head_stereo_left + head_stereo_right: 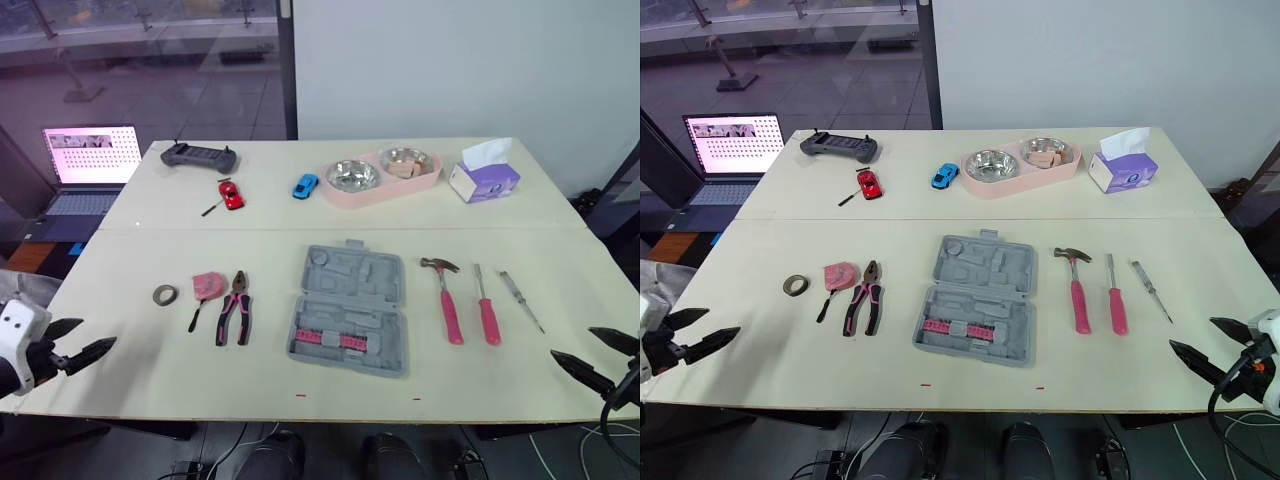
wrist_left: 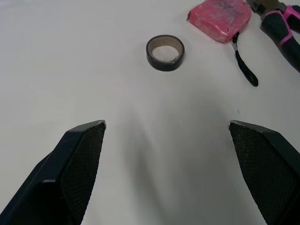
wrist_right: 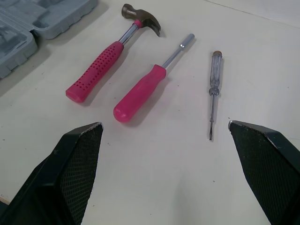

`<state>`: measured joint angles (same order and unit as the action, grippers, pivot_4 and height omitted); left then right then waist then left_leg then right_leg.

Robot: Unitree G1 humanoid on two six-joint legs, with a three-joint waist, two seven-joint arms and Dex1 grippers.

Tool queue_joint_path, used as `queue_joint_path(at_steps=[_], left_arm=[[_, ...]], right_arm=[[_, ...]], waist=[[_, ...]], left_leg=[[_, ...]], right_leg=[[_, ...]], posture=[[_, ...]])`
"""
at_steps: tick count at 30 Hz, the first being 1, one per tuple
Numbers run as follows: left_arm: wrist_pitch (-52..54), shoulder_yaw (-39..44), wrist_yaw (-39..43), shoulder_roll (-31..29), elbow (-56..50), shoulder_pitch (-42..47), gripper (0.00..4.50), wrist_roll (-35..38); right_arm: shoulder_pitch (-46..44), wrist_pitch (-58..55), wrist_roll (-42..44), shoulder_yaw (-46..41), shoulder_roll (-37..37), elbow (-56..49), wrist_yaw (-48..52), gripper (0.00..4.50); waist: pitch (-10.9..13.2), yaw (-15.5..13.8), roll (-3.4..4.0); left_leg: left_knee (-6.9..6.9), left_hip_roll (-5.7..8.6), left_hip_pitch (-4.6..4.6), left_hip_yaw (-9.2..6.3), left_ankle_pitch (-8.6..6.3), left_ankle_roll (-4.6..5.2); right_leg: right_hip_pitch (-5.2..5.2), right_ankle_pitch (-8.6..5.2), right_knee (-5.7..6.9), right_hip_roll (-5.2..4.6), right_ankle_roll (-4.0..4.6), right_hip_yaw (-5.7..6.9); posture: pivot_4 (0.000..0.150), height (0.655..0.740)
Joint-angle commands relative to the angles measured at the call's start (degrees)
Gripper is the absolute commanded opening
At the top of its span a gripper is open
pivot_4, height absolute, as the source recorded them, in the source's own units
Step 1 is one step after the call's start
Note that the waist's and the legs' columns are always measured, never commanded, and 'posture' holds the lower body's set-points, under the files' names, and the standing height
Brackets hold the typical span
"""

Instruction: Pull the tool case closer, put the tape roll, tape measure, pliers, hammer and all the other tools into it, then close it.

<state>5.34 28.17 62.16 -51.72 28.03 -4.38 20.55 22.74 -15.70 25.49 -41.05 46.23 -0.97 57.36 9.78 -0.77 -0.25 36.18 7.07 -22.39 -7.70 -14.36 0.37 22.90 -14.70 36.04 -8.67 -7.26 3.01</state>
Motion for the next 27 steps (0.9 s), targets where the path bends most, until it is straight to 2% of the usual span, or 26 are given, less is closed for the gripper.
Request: queue_joint_path(at_steps=[1, 15, 20, 24, 27], left_arm=[[-1.6, 1.39, 0.62, -2.02, -1.21, -0.23, 4.4, 0.08], [-1.83, 0.35, 1.67, -1.51, -0.48, 1.59, 4.4, 0.35], [5.49, -5.28, -0.18, 3.63, -14.88, 5.81, 4.4, 3.63], [9.04, -15.09, -2.53, 10.16, -23.56, 11.88, 4.4, 2.63], [10.48, -21.59, -2.9, 13.79, -24.25, 16.76, 4.5, 0.79]], right_arm=[[-0.01, 0.25, 0.2, -1.03, 0.77, -1.73, -0.47, 4.5], [1.24, -2.92, 1.4, -1.16, 0.14, -6.74, -1.73, 4.5], [-0.62, -10.95, 8.39, 0.39, -0.98, -17.94, -4.6, 4.5], [-4.78, -15.7, 8.12, 10.16, -0.72, -26.74, -8.78, 4.5], [-10.23, -19.13, 3.77, 19.22, 0.1, -28.96, -13.91, 3.71]], waist=[[0.0, -0.01, 0.0], [0.0, -0.03, 0.01], [0.01, -0.3, 0.06], [-0.01, -0.13, -0.05], [0.0, 0.08, -0.07]], left_leg=[[0.0, 0.0, 0.0, 0.0, 0.0, 0.0], [0.0, 0.0, 0.0, 0.0, 0.0, 0.01], [0.09, -0.01, 0.0, -0.01, 0.0, 0.0], [0.11, -0.01, 0.0, -0.01, 0.04, 0.03], [0.13, 0.01, -0.02, 0.03, 0.12, 0.09]], right_leg=[[0.01, 0.0, 0.0, 0.0, 0.0, 0.0], [0.02, 0.0, 0.01, 0.0, 0.0, 0.0], [-0.05, 0.01, 0.02, -0.01, 0.0, -0.03], [-0.08, 0.05, 0.02, 0.02, 0.02, -0.03], [-0.03, 0.09, 0.03, 0.05, 0.03, -0.02]], posture=[[0.15, 0.737], [0.15, 0.737], [0.15, 0.737], [0.15, 0.737], [0.15, 0.737]])
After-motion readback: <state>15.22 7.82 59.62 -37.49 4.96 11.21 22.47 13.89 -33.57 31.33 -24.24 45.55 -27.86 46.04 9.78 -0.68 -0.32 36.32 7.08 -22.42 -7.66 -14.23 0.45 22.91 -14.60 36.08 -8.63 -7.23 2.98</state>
